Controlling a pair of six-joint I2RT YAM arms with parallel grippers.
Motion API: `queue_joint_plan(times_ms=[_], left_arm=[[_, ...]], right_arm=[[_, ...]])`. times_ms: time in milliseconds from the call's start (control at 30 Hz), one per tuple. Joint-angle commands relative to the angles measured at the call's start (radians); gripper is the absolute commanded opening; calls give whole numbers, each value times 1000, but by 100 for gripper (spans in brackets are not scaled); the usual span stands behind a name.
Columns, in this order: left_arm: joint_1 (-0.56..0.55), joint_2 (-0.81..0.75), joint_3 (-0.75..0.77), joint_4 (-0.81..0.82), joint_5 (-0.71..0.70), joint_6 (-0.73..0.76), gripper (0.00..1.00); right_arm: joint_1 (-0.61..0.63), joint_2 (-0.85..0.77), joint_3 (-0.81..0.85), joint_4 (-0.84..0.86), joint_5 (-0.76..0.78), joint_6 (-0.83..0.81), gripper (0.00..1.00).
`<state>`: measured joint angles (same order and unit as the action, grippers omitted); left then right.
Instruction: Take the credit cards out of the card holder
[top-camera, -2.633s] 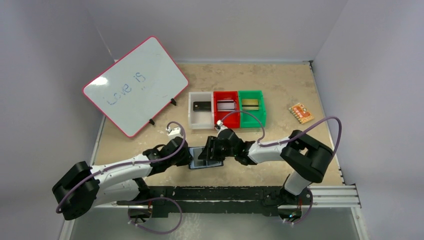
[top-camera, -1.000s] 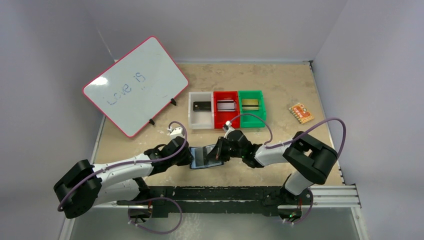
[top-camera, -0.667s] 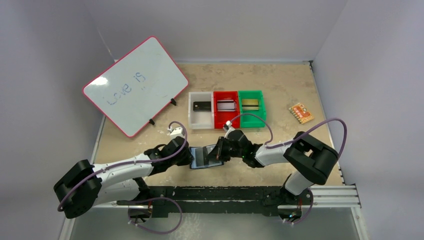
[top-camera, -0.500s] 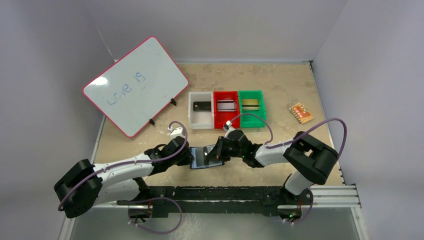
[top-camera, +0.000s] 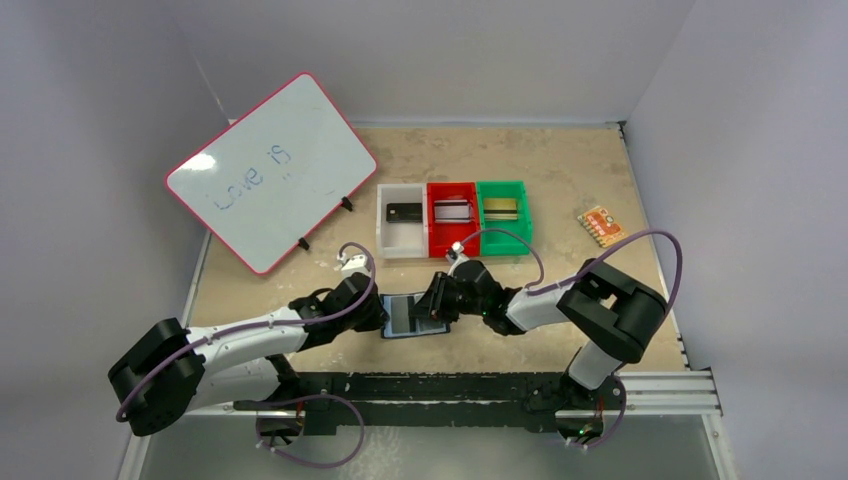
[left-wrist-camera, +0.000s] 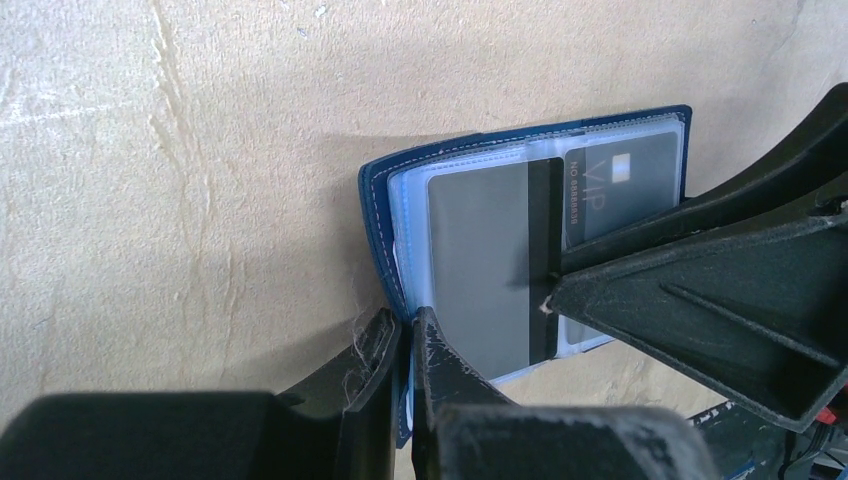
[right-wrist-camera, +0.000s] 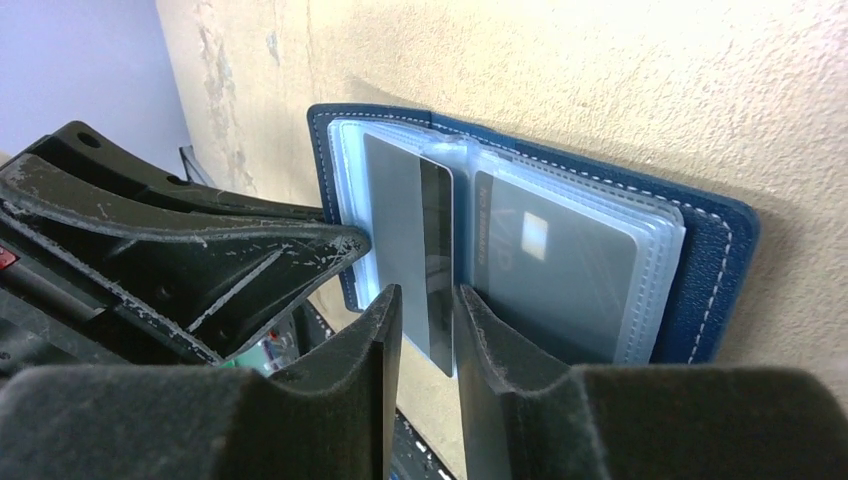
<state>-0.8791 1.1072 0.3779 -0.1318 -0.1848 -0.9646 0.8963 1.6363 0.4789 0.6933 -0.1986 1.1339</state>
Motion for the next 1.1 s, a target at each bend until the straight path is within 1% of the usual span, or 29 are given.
queue_joint_plan(times_ms=[0,200,333,433,567,933,1067], left_arm=[[-4,-1,3,-7,26,25,0],[-4,0,3,-8,30,26,0],[-4,6,6,-8,28,29,0],[-4,4,5,-7,27,26,0],[-4,6,7,-11,20,31,0],[-4,-15,21,-36,7,29,0],[-4,-19,28,-22,20,37,0]], right_arm=[[-3,-10,51,-54,59,-9,29],[-2,20,63,-44,48,-16,29],[-2,20,46,-14,47,0,24],[-2,4,48,-14,45,-17,15],[-3,-24,37,-4,47,-31,0],[-3,-164,-17,-104,100,-14,0],[-3,-154,-13,-111,87,-17,0]])
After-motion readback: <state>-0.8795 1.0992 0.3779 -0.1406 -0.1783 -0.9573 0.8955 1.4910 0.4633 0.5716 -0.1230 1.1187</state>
